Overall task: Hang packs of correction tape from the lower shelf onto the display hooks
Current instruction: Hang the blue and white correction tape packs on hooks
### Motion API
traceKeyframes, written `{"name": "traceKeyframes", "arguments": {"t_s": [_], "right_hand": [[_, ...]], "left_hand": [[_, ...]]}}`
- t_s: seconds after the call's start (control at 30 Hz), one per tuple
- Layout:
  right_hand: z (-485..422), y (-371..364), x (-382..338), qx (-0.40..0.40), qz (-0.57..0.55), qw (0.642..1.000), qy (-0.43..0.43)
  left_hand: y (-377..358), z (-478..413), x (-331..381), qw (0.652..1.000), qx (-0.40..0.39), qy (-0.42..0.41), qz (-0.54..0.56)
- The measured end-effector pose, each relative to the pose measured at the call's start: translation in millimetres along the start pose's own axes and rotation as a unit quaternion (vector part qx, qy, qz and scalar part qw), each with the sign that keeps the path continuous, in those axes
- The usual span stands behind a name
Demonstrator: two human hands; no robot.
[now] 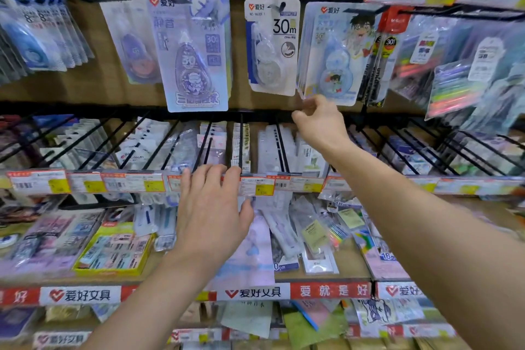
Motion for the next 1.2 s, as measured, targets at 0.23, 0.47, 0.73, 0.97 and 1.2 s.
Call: {"name": "traceKeyframes", "arguments": {"t_s": [0.23, 0.47, 0.73, 0.97, 1.2], "right_hand": [[5.5, 29.4, 21.8, 0.01, 0.0, 1.0, -0.007], [-15.5, 80.8, 21.8, 0.154, -0.142, 0.977, -0.036], [-43.4, 87.7, -3.9, 0.174, -0.128, 0.976, -0.041], [-40.2, 60.3, -22.1, 0.183, -0.028, 0.977, -0.104], [-38.0, 48.1, -20.7, 0.191, -0.029, 0.974, -0.115]], "left_hand": [[1.3, -1.1, 0.1, 1.0, -0.021, 0.004, 0.004], [4.0, -3.1, -1.4, 0.999, -0.035, 0.004, 0.009], [0.4, 1.3, 0.2, 0.999, -0.04, 0.0, -0.022], [-1.8, 1.9, 0.0, 0.999, -0.043, 0.001, -0.03], [-1.9, 1.5, -0.2, 0.998, -0.061, -0.006, -0.029]]}}
Point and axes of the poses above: each hand's wrist, its own z-axis away from the middle knuckle, its own y-axis out of the back of the hand, x = y × z, the point moved 7 cm from there along -z, towards the middle knuckle, and after that the axes turned 3 degrees about x, right-handed, at the moved point
